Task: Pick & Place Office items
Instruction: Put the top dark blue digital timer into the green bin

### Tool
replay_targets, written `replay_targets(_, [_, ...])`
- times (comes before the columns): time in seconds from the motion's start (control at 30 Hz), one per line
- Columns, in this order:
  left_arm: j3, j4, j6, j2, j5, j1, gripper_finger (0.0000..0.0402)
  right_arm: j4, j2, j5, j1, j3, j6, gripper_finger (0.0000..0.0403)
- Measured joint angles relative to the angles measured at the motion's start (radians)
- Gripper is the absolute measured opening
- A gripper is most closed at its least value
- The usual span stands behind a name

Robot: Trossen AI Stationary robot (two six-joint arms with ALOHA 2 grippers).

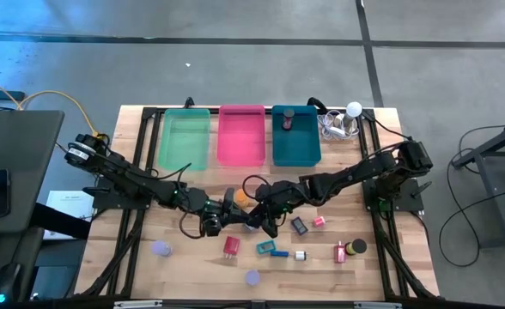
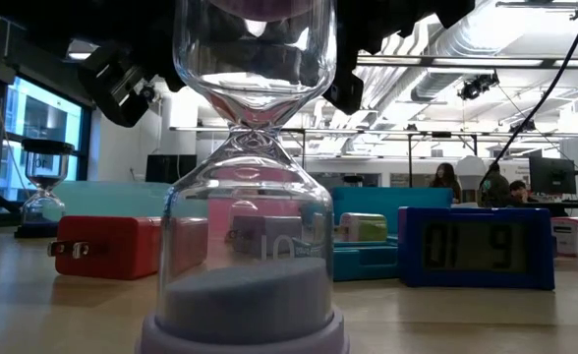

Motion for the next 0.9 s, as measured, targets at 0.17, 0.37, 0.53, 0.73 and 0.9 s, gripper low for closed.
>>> replay_targets(0.17, [0.000, -0.006, -0.001, 0.000, -0.008, -0.004, 0.0072, -0.002, 0.000, 0.001, 0.000, 0.000, -0.001, 0.0133])
replay_targets(0.37, [0.000, -0.009, 0.012, 0.000, -0.046, -0.020, 0.0071, -0.002, 0.000, 0.016, 0.000, 0.000, -0.011, 0.0136])
replay_targets(0.53, [-0.002, -0.010, 0.000, 0.000, -0.052, -0.020, 0.0071, 0.001, 0.000, 0.078, 0.001, 0.000, -0.057, 0.0178])
replay_targets(0.73, [-0.002, -0.017, -0.035, 0.000, -0.072, -0.020, 0.0070, -0.019, -0.001, 0.193, 0.001, 0.000, -0.077, 0.0265])
replay_targets(0.9, [-0.002, -0.026, -0.082, -0.015, -0.102, -0.031, 0.0070, -0.035, -0.028, 0.155, -0.019, 0.000, -0.109, 0.0312])
